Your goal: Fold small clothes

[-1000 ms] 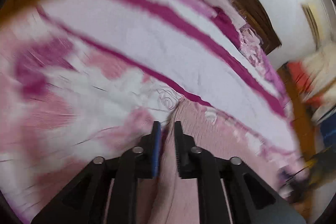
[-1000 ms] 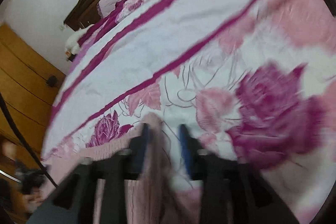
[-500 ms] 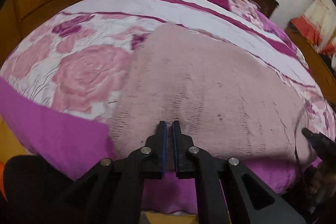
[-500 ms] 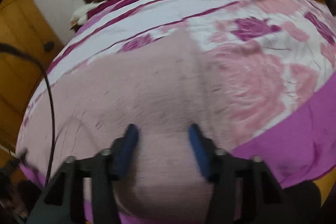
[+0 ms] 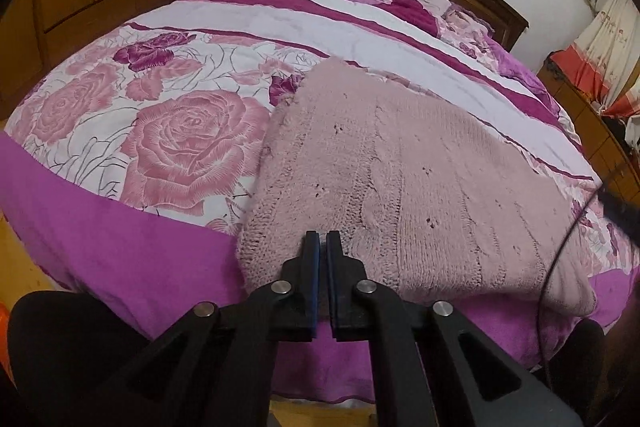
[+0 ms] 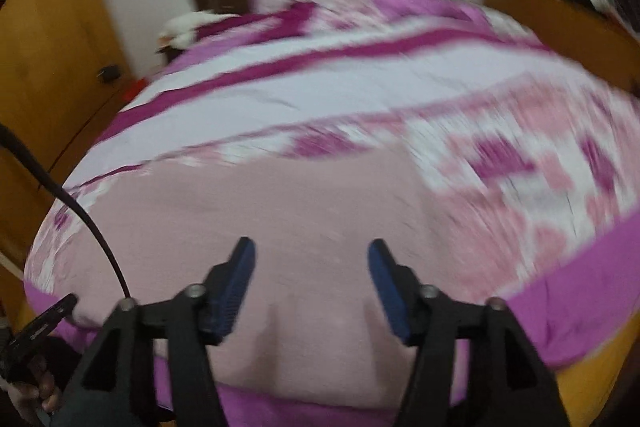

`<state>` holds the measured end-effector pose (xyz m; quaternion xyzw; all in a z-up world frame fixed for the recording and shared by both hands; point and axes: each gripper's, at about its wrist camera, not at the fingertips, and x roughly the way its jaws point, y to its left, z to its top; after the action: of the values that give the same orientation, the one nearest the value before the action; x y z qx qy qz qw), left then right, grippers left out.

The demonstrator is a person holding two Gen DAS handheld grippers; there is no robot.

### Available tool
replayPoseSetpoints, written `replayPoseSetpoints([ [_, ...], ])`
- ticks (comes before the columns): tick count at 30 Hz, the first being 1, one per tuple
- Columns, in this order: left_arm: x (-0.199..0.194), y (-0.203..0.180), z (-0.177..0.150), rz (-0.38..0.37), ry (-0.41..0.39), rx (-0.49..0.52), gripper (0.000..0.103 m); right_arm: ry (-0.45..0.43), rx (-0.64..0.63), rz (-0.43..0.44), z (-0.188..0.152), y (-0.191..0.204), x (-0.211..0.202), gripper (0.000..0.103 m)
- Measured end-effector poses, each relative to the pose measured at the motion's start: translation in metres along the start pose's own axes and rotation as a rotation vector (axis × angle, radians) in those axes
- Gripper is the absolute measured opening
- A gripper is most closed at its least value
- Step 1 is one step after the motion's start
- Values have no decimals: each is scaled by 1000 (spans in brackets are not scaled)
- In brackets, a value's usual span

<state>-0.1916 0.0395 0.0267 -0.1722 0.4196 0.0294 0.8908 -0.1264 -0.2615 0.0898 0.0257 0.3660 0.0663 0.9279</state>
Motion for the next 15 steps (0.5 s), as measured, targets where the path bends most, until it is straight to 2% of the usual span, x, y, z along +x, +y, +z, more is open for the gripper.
replayPoseSetpoints([
  [3,0,-1,-1,1,-3,10,0,8,-122,65,20,55,6,82],
  [7,-3,11,-1,-53,-9,-44,0,119,-224,172,41,125,28,85],
  [9,-10,26,-7,-137,-18,-173,0,173,-274,207,47,160,39,85],
  [11,-19,46,-20,-278,-63,-372,2,213,-318,213,47,189,47,85],
  [12,-20,51,-26,-327,-80,-430,11,233,-331,218,47,201,52,85],
  [13,-19,54,-28,-369,-79,-455,13,256,-332,230,48,211,59,85],
  [15,-12,57,-28,-396,-57,-464,13,307,-321,239,50,222,72,85],
])
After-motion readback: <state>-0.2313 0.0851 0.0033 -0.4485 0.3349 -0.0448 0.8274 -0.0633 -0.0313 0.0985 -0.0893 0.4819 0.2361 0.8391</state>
